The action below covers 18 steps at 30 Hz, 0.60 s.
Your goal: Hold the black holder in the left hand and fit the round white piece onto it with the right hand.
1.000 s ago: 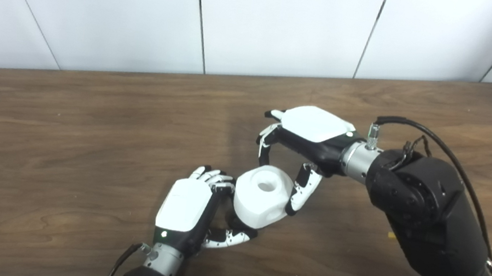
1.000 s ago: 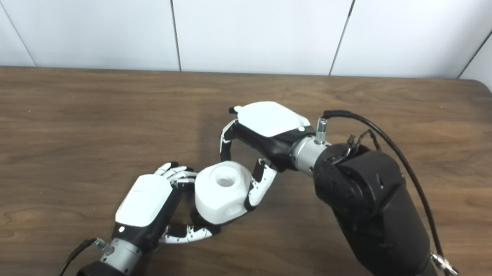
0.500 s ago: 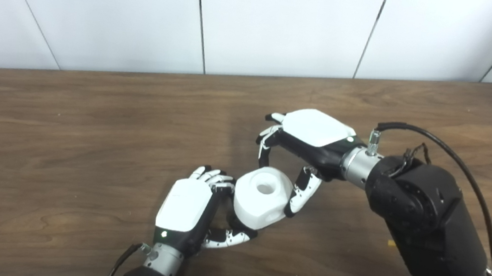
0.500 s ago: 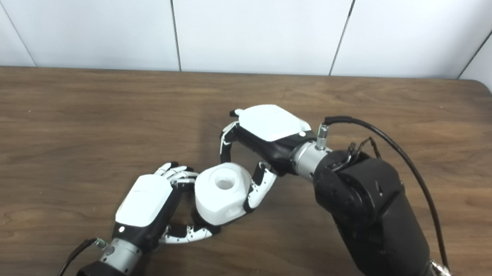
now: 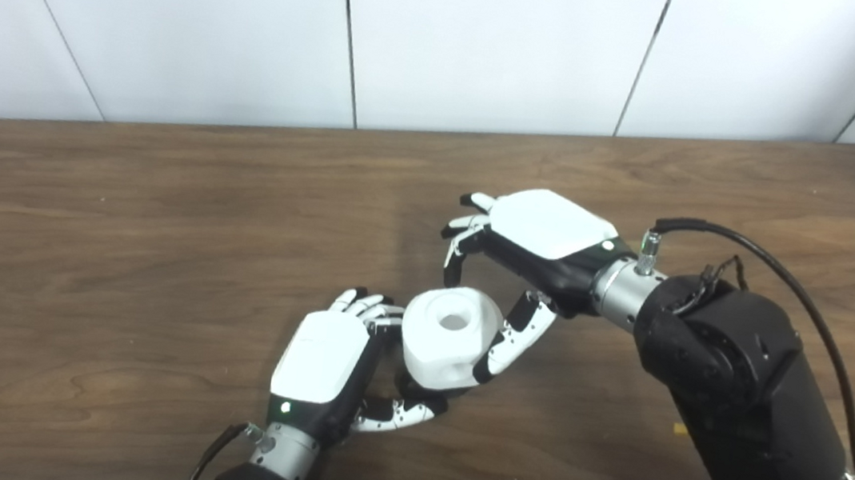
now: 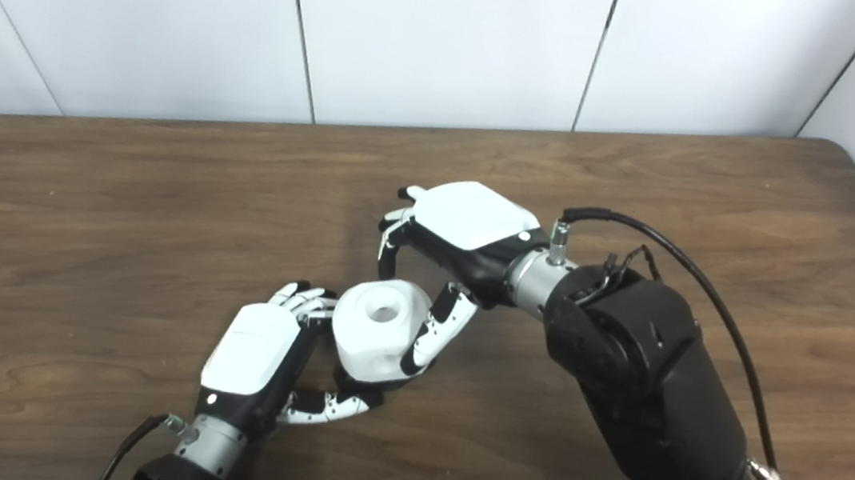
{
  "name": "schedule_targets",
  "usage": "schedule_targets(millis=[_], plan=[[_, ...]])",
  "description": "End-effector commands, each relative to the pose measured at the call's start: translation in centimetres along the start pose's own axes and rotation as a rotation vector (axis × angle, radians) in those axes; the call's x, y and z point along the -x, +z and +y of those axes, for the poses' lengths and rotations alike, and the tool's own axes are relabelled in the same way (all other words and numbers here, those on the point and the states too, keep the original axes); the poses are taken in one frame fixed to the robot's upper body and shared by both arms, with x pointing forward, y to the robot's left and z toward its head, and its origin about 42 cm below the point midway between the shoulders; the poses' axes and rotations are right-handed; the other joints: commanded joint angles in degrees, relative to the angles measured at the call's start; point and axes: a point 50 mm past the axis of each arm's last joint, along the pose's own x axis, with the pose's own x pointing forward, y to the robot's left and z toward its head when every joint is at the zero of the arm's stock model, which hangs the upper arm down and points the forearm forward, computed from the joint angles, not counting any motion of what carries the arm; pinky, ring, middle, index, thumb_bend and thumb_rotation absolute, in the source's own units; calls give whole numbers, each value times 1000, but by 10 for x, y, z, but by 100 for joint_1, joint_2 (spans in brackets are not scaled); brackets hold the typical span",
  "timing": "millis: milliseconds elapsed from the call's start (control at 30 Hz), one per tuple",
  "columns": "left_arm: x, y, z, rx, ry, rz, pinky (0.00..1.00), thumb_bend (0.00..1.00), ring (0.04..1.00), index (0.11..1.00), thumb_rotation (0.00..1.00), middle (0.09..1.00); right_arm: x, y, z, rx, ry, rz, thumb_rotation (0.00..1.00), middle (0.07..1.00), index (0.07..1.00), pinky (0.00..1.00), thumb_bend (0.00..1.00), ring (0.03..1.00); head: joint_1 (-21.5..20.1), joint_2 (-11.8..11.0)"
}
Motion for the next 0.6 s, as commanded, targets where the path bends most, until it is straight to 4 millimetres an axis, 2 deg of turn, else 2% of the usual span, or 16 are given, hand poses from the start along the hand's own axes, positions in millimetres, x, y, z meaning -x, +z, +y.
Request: schedule_targets(millis=[0, 300, 567], plan=[[4, -1, -6, -18, -50, 4, 925, 522, 844, 485, 48, 750, 3, 3, -16, 23, -61, -6, 394, 913, 668, 999, 1000, 1000, -8, 2], [2, -2, -7, -14, -45, 2, 919, 522, 840, 484, 48, 744, 5, 1, -24, 40, -40, 6, 413, 939, 721, 1000, 1000, 1000, -22, -2], [1, -3, -8, -10, -41, 0, 921, 522, 838, 484, 47, 741, 12, -2, -34, 32, -33, 24, 375, 961, 736, 1000, 1000, 1000, -34, -14]])
